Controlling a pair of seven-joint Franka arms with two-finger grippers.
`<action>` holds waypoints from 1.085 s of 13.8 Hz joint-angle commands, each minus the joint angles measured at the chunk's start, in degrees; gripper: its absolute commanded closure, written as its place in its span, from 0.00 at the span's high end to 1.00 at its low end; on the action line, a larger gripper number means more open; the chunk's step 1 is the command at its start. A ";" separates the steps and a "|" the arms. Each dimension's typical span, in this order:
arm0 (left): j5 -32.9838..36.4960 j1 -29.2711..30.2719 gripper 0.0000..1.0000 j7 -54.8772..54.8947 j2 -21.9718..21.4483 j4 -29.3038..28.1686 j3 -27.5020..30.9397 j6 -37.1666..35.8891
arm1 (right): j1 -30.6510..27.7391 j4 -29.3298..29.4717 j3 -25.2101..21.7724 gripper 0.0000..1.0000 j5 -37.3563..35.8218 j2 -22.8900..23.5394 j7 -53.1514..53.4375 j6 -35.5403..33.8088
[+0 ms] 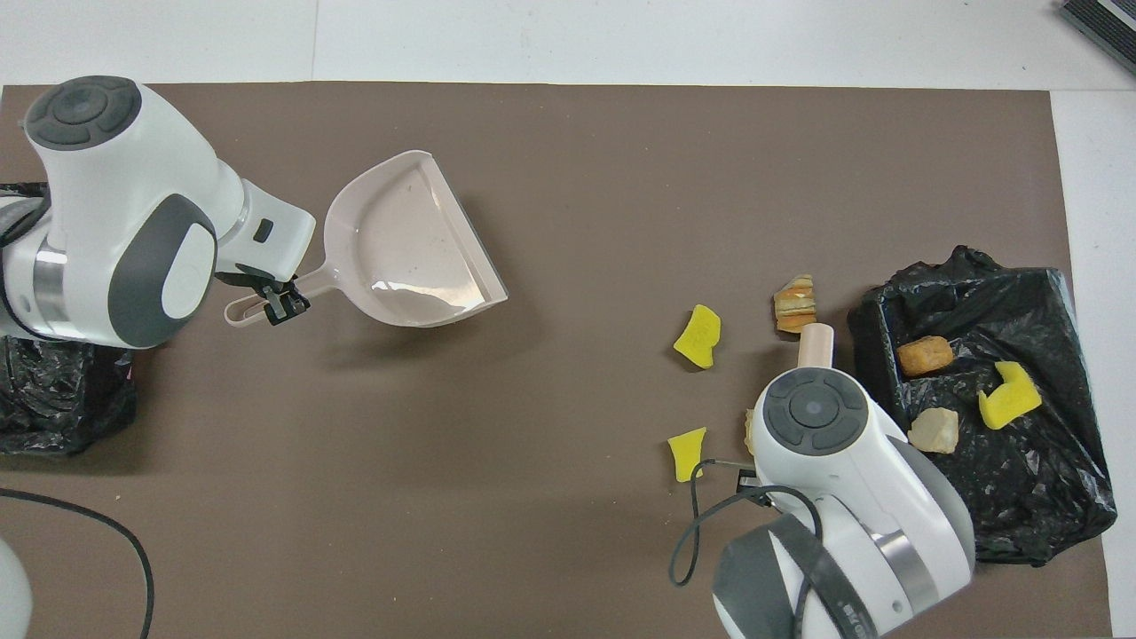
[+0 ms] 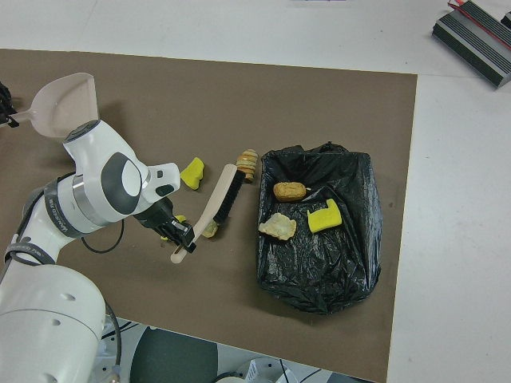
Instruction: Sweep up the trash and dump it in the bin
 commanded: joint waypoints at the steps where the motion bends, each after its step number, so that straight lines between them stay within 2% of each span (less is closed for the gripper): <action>1: 6.91 -4.59 0.00 2.14 -8.25 -12.34 -0.19 6.58 | 0.35 -2.70 0.56 0.00 3.34 0.74 0.08 3.37; 4: 8.95 -7.94 0.00 2.06 -12.48 -19.23 -0.19 8.62 | 2.45 -2.97 0.65 0.00 6.87 5.13 1.66 10.39; 7: 9.66 -12.25 0.00 -2.40 -16.34 -26.16 -0.19 9.76 | 4.92 -0.26 0.64 0.00 10.21 11.37 4.21 17.59; 9: 9.66 -16.37 0.00 -8.02 -17.32 -28.46 -0.27 10.11 | 5.01 3.87 0.65 0.00 10.57 14.19 4.22 17.44; 11: 9.66 -19.54 0.00 -13.39 -17.32 -31.18 -0.27 13.08 | 6.58 5.37 0.65 0.00 13.80 14.90 4.22 17.53; 15: 9.66 -22.02 0.00 -18.32 -16.53 -31.63 -0.36 13.81 | 8.87 9.85 0.65 0.00 15.75 16.22 4.74 14.99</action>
